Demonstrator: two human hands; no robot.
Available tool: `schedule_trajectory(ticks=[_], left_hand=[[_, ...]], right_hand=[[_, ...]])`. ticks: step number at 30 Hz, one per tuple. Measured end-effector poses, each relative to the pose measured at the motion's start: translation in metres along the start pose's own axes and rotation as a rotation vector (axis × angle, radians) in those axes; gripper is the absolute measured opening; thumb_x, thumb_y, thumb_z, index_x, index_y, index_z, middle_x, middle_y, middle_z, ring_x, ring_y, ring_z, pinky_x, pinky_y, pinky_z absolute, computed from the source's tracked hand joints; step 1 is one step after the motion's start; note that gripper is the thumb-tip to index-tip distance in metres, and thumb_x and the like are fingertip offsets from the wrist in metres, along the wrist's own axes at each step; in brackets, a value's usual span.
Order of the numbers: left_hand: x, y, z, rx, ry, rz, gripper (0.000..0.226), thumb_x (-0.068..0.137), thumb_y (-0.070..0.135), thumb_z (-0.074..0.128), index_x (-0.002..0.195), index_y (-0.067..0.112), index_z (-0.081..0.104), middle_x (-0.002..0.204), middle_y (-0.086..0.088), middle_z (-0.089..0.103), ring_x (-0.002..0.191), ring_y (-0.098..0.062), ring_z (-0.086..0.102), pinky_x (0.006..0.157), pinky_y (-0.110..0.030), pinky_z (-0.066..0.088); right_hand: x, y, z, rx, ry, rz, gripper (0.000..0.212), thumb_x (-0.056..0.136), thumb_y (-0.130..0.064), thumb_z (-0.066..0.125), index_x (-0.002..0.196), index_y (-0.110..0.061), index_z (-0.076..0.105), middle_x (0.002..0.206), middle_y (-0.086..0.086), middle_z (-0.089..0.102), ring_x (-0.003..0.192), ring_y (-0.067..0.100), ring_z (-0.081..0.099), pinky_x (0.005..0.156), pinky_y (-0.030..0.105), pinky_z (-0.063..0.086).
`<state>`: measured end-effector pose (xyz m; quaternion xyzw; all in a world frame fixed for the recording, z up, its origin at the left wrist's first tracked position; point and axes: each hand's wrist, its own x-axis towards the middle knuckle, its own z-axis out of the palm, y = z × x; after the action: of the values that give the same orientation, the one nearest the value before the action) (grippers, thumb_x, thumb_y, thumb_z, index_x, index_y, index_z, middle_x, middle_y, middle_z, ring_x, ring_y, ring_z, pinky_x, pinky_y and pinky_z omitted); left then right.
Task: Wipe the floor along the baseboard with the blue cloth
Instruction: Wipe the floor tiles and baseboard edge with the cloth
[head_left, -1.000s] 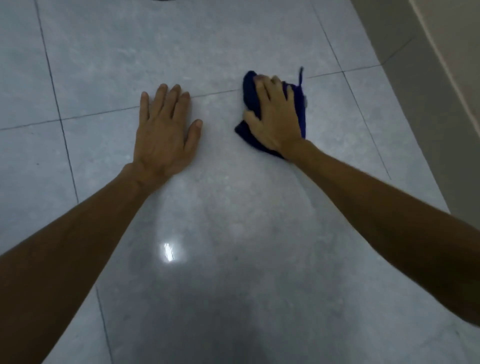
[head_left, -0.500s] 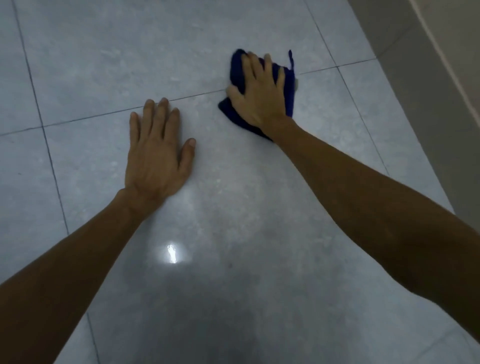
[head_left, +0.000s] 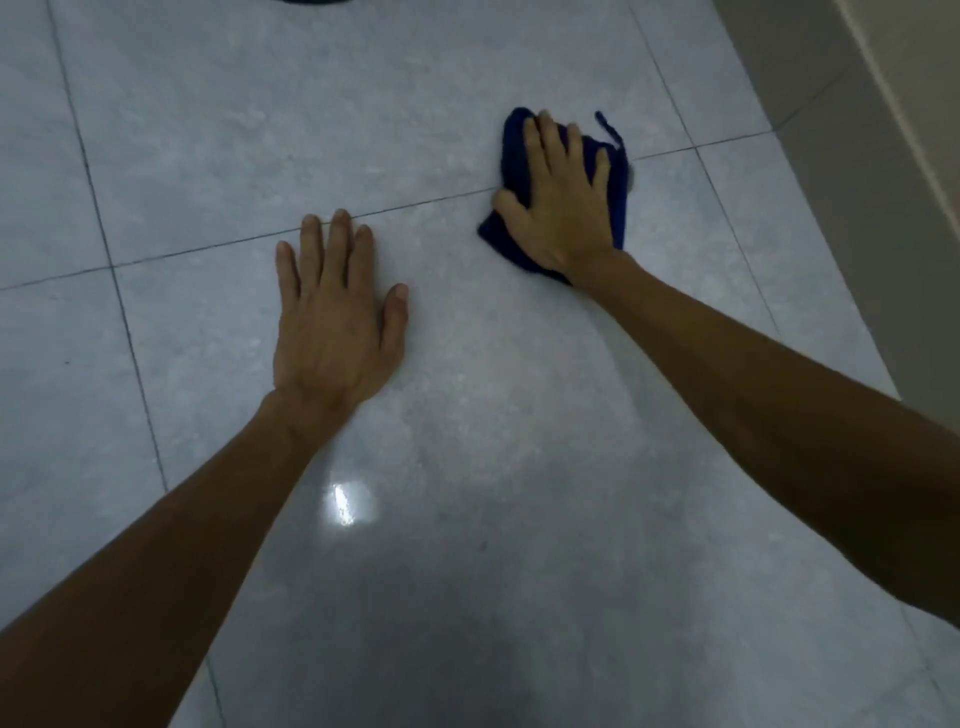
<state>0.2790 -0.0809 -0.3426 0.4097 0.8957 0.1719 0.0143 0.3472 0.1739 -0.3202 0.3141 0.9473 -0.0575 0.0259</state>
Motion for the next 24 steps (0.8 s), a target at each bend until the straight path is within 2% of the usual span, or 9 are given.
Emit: schedule_trajectory(ticks=[3, 7, 10, 13, 14, 16, 18, 21, 24], left_hand=[[-0.001, -0.001, -0.001, -0.023, -0.017, 0.044, 0.068, 0.105, 0.045, 0.029, 0.156, -0.001, 0.029, 0.165, -0.022, 0.023, 0.156, -0.041, 0.012, 0.126, -0.059, 0.008], [-0.002, -0.007, -0.005, -0.034, -0.052, 0.266, 0.070, 0.104, 0.048, 0.034, 0.153, -0.002, 0.035, 0.163, -0.022, 0.031, 0.154, -0.041, 0.019, 0.125, -0.060, 0.011], [-0.001, -0.010, -0.003, -0.023, -0.047, 0.404, 0.072, 0.103, 0.050, 0.038, 0.151, -0.004, 0.039, 0.160, -0.023, 0.035, 0.153, -0.042, 0.023, 0.125, -0.059, 0.014], [-0.003, -0.006, -0.004, -0.018, -0.049, 0.378, 0.075, 0.103, 0.053, 0.036, 0.153, -0.003, 0.036, 0.161, -0.024, 0.032, 0.153, -0.041, 0.021, 0.127, -0.056, 0.012], [-0.005, -0.003, -0.004, -0.016, -0.053, 0.369, 0.075, 0.103, 0.053, 0.035, 0.153, -0.003, 0.035, 0.162, -0.024, 0.031, 0.154, -0.041, 0.021, 0.127, -0.055, 0.011], [-0.011, 0.007, -0.004, -0.023, -0.070, 0.360, 0.074, 0.103, 0.052, 0.034, 0.154, -0.003, 0.033, 0.163, -0.024, 0.029, 0.154, -0.040, 0.020, 0.127, -0.055, 0.011], [-0.019, 0.020, -0.002, -0.055, -0.072, 0.378, 0.072, 0.104, 0.049, 0.035, 0.154, -0.003, 0.033, 0.163, -0.024, 0.030, 0.154, -0.040, 0.021, 0.127, -0.056, 0.012], [-0.034, 0.041, 0.001, -0.114, -0.087, 0.422, 0.070, 0.104, 0.047, 0.038, 0.152, -0.004, 0.036, 0.162, -0.024, 0.031, 0.153, -0.041, 0.022, 0.125, -0.059, 0.014], [-0.049, 0.049, 0.009, -0.098, -0.100, 0.610, 0.069, 0.104, 0.045, 0.041, 0.150, -0.007, 0.039, 0.161, -0.025, 0.032, 0.152, -0.043, 0.025, 0.123, -0.063, 0.018]], right_hand=[[-0.026, -0.039, 0.008, -0.007, -0.008, -0.146, 0.086, 0.089, -0.061, 0.023, 0.162, -0.015, 0.018, 0.170, 0.005, 0.015, 0.156, 0.033, 0.012, 0.122, 0.063, 0.008], [-0.185, -0.010, 0.016, 0.030, -0.029, -0.355, 0.081, 0.094, -0.057, 0.040, 0.161, -0.016, 0.022, 0.170, 0.005, 0.016, 0.157, 0.030, 0.009, 0.122, 0.064, 0.005], [-0.232, 0.069, 0.017, 0.069, 0.004, -0.121, 0.079, 0.097, -0.061, 0.039, 0.161, -0.019, 0.022, 0.170, 0.006, 0.016, 0.157, 0.030, 0.011, 0.121, 0.065, 0.010], [-0.153, 0.102, -0.002, 0.090, 0.084, 0.380, 0.081, 0.097, -0.064, 0.025, 0.162, -0.016, 0.017, 0.170, 0.009, 0.015, 0.155, 0.032, 0.013, 0.122, 0.063, 0.008], [-0.123, 0.099, -0.005, 0.097, 0.087, 0.447, 0.082, 0.096, -0.063, 0.022, 0.162, -0.015, 0.015, 0.169, 0.009, 0.015, 0.155, 0.033, 0.014, 0.122, 0.063, 0.007], [-0.085, 0.074, -0.005, 0.072, 0.059, 0.398, 0.083, 0.096, -0.063, 0.020, 0.162, -0.013, 0.015, 0.169, 0.009, 0.015, 0.154, 0.034, 0.014, 0.122, 0.062, 0.007], [-0.099, 0.049, 0.004, 0.037, 0.052, 0.246, 0.082, 0.097, -0.064, 0.024, 0.161, -0.014, 0.018, 0.170, 0.008, 0.015, 0.155, 0.033, 0.014, 0.121, 0.064, 0.007], [-0.217, 0.029, 0.017, 0.054, 0.049, 0.103, 0.078, 0.101, -0.062, 0.033, 0.162, -0.017, 0.018, 0.171, 0.007, 0.012, 0.157, 0.030, 0.008, 0.121, 0.065, 0.007], [-0.331, 0.051, 0.023, 0.073, 0.030, 0.135, 0.077, 0.100, -0.061, 0.035, 0.162, -0.018, 0.018, 0.171, 0.007, 0.010, 0.158, 0.029, 0.005, 0.121, 0.065, 0.010]])
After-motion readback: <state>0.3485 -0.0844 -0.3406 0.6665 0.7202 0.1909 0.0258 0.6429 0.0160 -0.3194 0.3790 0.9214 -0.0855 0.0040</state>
